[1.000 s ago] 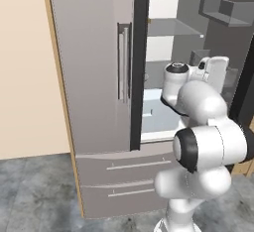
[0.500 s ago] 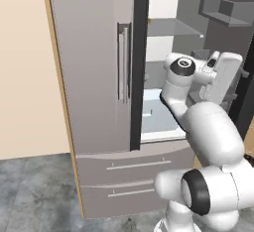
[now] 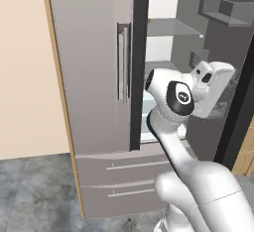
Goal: Retrieve the chicken drumstick from the fridge and place it on the saucepan with marinade on the stove.
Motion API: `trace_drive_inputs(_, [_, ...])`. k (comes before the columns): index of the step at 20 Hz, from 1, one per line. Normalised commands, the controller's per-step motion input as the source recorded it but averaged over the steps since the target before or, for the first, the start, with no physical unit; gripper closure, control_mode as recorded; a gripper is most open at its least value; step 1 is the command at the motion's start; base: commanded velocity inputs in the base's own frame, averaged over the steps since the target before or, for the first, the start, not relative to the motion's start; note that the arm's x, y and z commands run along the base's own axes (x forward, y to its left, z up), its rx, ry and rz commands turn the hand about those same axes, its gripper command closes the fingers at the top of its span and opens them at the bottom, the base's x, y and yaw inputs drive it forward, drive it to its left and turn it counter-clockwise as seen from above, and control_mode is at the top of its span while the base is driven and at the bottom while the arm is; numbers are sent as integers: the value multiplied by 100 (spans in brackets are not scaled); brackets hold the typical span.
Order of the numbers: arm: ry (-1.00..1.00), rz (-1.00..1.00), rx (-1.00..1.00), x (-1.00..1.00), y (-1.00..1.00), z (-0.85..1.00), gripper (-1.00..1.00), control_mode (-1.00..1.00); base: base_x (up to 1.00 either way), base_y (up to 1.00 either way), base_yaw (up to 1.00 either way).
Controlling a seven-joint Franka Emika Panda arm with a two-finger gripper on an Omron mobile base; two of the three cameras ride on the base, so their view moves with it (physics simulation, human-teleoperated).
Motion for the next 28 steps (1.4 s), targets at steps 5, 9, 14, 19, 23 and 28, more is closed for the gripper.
trace_drive_inputs(5, [-12, 68, 11, 0, 62, -2, -100, -100, 0, 0, 0])
trace_drive_inputs(9, [-65, 36, 19, 0, 78, -2, -100, -100, 0, 0, 0])
trace_drive_inputs(14, [-87, 21, 30, 0, 66, 7, -100, -100, 0, 0, 0])
trace_drive_inputs(19, [-77, 7, 40, 0, 49, 30, -100, -100, 0, 0, 0])
trace_drive_inputs(23, [-56, 6, 46, -2, 37, 26, -100, -100, 0, 0, 0])
trace_drive_inputs(28, [-40, 23, 41, -12, 16, 0, -100, -100, 0, 0, 0])
